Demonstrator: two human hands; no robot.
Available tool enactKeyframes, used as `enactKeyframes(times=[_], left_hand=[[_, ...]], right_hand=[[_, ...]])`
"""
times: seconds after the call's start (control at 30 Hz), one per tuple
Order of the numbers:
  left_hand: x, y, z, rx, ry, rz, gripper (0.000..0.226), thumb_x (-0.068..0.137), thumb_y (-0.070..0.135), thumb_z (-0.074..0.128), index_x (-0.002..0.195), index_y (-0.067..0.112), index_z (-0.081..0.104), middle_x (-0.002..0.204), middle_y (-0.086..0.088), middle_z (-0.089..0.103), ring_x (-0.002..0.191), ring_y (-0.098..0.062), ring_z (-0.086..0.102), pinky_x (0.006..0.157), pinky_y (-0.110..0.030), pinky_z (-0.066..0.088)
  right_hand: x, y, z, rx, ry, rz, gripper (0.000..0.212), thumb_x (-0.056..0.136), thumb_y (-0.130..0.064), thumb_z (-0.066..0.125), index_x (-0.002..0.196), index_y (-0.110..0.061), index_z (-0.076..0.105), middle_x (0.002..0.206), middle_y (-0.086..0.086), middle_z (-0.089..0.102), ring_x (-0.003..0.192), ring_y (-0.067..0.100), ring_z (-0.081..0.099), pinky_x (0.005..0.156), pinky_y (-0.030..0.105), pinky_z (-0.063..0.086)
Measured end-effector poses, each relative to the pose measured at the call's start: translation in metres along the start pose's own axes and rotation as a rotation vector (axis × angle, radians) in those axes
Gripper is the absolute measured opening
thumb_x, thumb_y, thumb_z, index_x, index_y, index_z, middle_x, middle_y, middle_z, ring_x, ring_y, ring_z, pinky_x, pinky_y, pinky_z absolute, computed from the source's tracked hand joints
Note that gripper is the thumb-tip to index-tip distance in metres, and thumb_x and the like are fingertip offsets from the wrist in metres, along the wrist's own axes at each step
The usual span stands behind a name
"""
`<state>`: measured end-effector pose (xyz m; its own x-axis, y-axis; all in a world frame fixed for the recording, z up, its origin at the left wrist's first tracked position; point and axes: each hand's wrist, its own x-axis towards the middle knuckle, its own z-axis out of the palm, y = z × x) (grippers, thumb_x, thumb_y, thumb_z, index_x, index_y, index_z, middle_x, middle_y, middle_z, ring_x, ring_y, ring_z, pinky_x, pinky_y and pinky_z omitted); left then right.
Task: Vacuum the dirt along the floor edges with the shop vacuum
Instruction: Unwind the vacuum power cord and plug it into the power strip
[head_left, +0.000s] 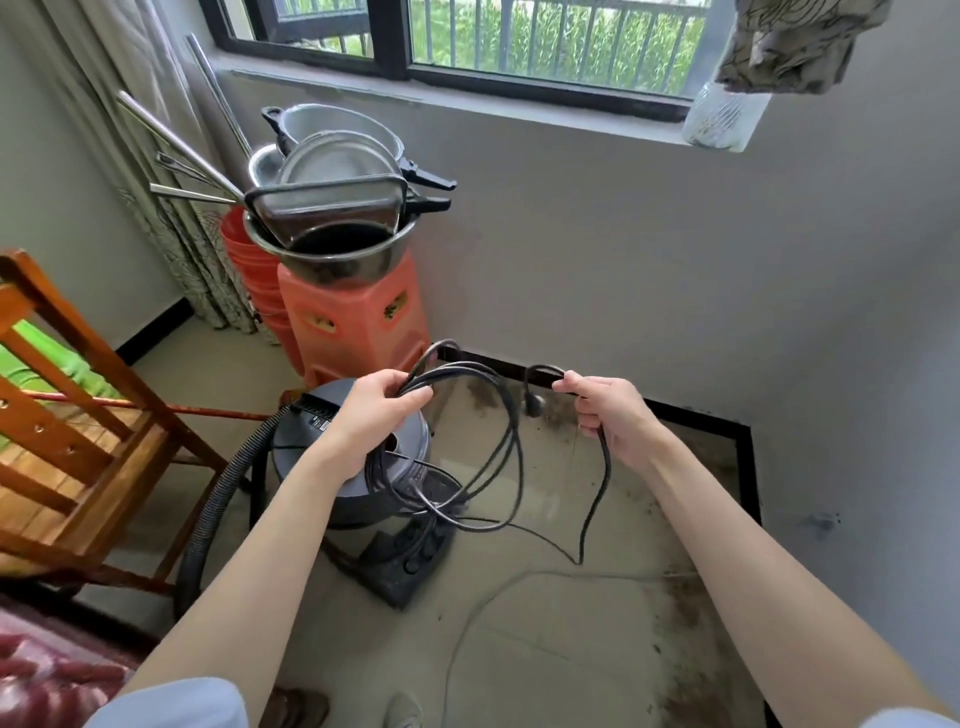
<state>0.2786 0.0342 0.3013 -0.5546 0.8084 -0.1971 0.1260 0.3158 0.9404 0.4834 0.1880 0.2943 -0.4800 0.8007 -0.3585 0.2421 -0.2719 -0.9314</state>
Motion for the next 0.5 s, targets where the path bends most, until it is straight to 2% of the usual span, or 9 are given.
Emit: enactKeyframes(times=[0.07,0.17,0.27,0.33,0.4,0.5], left_hand=[[0.001,-0.008,0.001,-0.058,-0.015,-0.103,0.014,0.092,0.014,0.059,0.097,0.001,0.061,0.078,-0.012,0.053,0.055,-0.013,0.042,0.051,-0.02,0.036],[-0.003,-0.019,0.01,-0.076,-0.033,-0.233,0.009,0.095,0.01,0.054,0.088,0.005,0.056,0.074,-0.01,0.055,0.058,-0.017,0.052,0.049,-0.02,0.042],[-0.006,-0.026,0.017,-0.187,0.009,-0.32,0.009,0.094,0.003,0.052,0.086,0.004,0.05,0.074,-0.012,0.055,0.059,-0.019,0.057,0.048,-0.022,0.049],[-0.005,-0.03,0.019,-0.191,0.025,-0.355,0.006,0.094,0.002,0.053,0.088,0.002,0.053,0.079,-0.014,0.059,0.06,-0.017,0.062,0.051,-0.025,0.05],[-0.006,-0.035,0.021,-0.176,0.039,-0.392,0.008,0.094,0.004,0.053,0.087,0.005,0.057,0.079,-0.01,0.061,0.064,-0.016,0.062,0.051,-0.023,0.05],[-0.009,-0.043,0.029,-0.185,0.079,-0.446,0.014,0.094,0.006,0.052,0.082,0.01,0.058,0.076,-0.005,0.06,0.066,-0.015,0.059,0.056,-0.023,0.044]], right_hand=[[-0.001,-0.002,0.002,0.096,-0.083,0.011,0.02,0.103,-0.017,0.042,0.102,-0.01,0.061,0.044,-0.012,0.023,0.038,0.005,0.019,0.044,0.019,0.019],[0.0,-0.003,0.003,0.21,-0.14,0.04,0.019,0.105,-0.015,0.033,0.111,-0.017,0.051,0.044,-0.007,0.029,0.036,0.007,0.022,0.04,0.018,0.026],[-0.002,-0.002,0.001,0.201,-0.168,0.069,0.023,0.101,-0.004,0.035,0.106,-0.012,0.055,0.056,0.0,0.043,0.041,0.009,0.034,0.046,0.02,0.032],[-0.004,0.004,0.0,0.155,-0.158,0.089,0.024,0.096,0.004,0.037,0.097,-0.005,0.059,0.064,0.004,0.046,0.045,0.008,0.04,0.048,0.019,0.033],[-0.003,0.015,0.0,0.117,-0.124,0.105,0.021,0.098,-0.002,0.042,0.093,-0.006,0.062,0.063,0.001,0.04,0.045,0.008,0.036,0.049,0.02,0.029],[-0.004,0.029,-0.003,0.063,-0.114,0.114,0.023,0.103,-0.022,0.041,0.102,-0.013,0.062,0.053,-0.008,0.027,0.044,0.007,0.022,0.049,0.023,0.018]])
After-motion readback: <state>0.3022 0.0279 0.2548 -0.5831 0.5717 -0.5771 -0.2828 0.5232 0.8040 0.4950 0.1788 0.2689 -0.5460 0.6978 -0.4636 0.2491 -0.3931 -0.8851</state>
